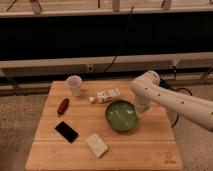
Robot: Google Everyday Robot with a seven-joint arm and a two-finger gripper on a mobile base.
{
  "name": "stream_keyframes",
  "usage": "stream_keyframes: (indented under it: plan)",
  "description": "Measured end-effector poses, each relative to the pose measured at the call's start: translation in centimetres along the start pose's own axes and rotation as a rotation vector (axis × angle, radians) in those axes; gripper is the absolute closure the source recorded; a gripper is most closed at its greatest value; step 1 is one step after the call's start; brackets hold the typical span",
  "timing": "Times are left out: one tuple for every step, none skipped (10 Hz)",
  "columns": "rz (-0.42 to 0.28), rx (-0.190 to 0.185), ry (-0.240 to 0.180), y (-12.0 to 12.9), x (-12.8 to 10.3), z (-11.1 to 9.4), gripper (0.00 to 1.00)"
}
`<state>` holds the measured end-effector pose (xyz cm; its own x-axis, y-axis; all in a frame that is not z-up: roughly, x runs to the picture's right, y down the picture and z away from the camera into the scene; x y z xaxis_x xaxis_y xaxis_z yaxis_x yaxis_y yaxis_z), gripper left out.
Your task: Push the ceramic bowl across the table
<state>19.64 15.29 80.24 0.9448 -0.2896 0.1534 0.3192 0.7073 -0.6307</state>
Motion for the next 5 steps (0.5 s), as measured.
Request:
stream_keyframes:
  plan:
    - [-0.011,-0.005,0.004,0.0,0.0,0.1,0.98]
    - [-0.022,-0.011,0.005,-0.1,-0.1,0.4,0.98]
    - [-0.040,-0.015,0.007,-0.1,-0.3,0.5,0.98]
    - [-0.059,-0.017,0.008,-0.1,-0.8,0.7,0.98]
    - [-0.090,-0.020,0.011,-0.3,-1.7,0.8,0.98]
